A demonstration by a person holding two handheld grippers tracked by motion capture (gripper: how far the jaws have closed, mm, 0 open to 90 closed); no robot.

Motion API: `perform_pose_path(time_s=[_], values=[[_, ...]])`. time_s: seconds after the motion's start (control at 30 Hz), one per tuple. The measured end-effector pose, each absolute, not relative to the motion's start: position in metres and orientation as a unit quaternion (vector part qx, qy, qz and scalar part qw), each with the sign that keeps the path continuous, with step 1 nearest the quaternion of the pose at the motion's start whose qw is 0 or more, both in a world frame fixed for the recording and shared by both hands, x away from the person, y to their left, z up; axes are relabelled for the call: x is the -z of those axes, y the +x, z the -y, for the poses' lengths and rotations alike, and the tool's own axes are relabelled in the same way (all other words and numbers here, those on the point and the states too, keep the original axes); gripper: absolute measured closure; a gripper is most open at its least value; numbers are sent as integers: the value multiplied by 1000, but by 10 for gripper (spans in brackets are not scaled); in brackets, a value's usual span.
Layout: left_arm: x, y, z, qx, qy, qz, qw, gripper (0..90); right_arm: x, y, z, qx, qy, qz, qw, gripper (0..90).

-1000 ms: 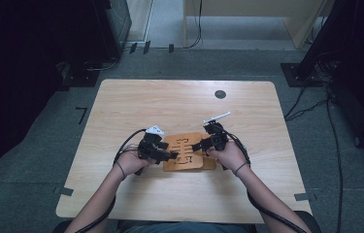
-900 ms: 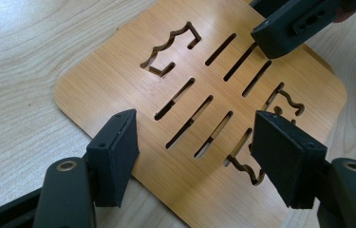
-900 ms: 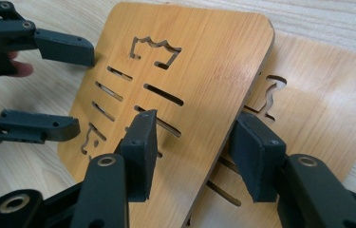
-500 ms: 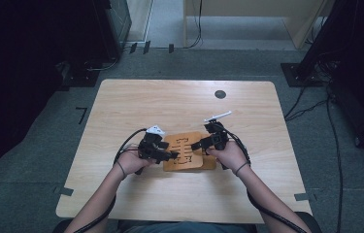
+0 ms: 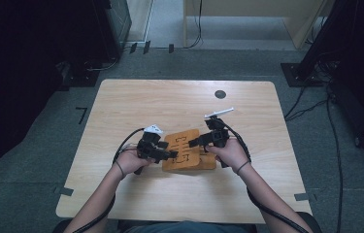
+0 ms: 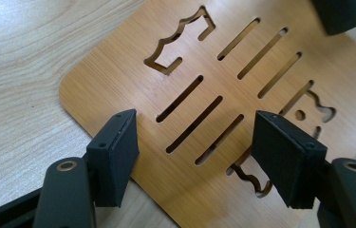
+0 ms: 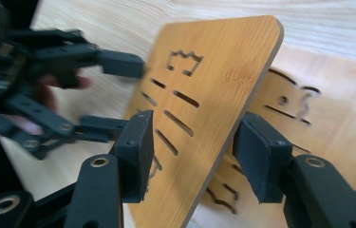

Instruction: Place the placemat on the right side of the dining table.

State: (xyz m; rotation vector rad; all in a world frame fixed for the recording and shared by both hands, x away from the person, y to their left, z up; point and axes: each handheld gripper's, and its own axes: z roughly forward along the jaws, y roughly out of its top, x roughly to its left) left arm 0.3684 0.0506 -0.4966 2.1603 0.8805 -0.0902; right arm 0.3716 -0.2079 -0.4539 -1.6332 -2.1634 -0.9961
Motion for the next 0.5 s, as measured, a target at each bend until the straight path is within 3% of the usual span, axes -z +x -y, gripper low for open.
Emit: perform_pose_path(time_s=[0.17, 0.5], values=[[497, 371, -53, 49, 846, -353, 396, 307, 440, 372, 198, 326, -553, 759, 111, 496], [504, 380, -64, 130, 817, -367, 426, 249, 407, 378, 178, 288, -550, 774, 124, 497]])
